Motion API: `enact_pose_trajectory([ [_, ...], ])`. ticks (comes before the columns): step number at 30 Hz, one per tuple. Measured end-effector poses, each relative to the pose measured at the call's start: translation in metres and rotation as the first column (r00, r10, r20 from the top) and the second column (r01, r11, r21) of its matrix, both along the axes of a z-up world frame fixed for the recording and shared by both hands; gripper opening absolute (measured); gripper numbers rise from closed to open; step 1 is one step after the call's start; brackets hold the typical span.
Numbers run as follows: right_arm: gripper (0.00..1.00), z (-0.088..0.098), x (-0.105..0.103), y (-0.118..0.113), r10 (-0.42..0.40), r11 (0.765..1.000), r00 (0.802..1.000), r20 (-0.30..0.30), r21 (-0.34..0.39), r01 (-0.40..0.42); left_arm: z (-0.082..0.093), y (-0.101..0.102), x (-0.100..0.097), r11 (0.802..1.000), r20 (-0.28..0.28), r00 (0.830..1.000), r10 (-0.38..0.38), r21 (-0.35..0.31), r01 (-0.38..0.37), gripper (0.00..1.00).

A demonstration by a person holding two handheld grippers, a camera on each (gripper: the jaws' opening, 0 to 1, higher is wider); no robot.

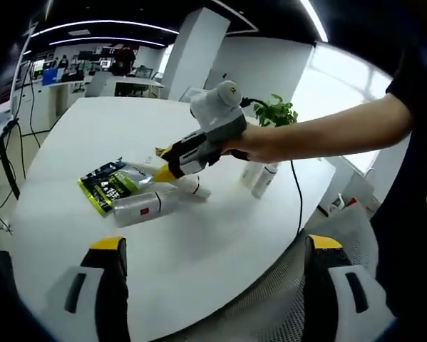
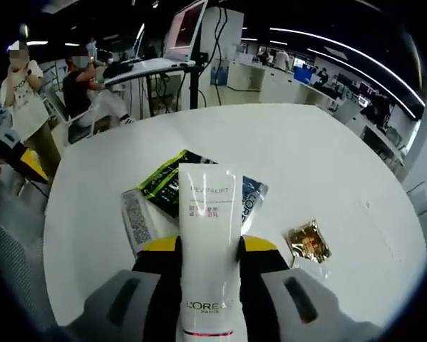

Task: Arrange the skincare products in the storage area until every visible bottle or jar stands upright without overlapping.

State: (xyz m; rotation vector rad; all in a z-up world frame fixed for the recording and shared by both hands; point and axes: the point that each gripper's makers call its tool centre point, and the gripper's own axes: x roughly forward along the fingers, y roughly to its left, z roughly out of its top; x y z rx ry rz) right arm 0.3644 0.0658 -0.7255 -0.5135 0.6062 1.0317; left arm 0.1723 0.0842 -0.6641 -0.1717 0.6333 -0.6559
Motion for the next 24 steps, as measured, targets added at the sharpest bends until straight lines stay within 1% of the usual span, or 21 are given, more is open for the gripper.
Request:
enact_pose_trajectory([
  [4,0.30,0.009,-0.006,-0.007,-0.014,1.000,1.000,0.020,0.019,0.014,0.001,0.001,0.001,1.000,-0.001,1.000,0.007,-0.009,-0.007,0.96],
  [7,0.30,0.014,-0.009,-0.010,-0.025,0.998,0.999,0.026,0.050,0.024,0.004,0.000,0.001,1.000,0.001,1.000,0.012,-0.014,-0.012,0.95],
  [12,0.29,0.035,-0.019,-0.015,-0.051,0.993,0.997,0.064,0.113,0.044,0.008,-0.002,0.000,1.000,0.007,1.000,0.014,0.001,-0.014,0.93],
  [15,0.29,0.052,-0.028,-0.017,-0.078,0.983,0.994,0.072,0.173,0.065,0.013,-0.002,0.000,1.000,0.016,1.000,0.023,-0.009,-0.023,0.92],
  [17,0.29,0.057,-0.033,-0.017,-0.077,0.981,0.994,0.076,0.182,0.062,0.017,-0.003,-0.001,0.999,0.020,0.999,0.030,-0.017,-0.029,0.91],
  [22,0.29,0.072,-0.045,-0.018,-0.081,0.975,0.992,0.094,0.212,0.059,0.023,-0.005,-0.002,1.000,0.029,0.999,0.031,-0.005,-0.031,0.90],
  [24,0.29,0.075,-0.049,-0.019,-0.082,0.972,0.992,0.091,0.228,0.060,0.025,-0.004,-0.001,0.999,0.035,0.999,0.032,-0.002,-0.032,0.90],
])
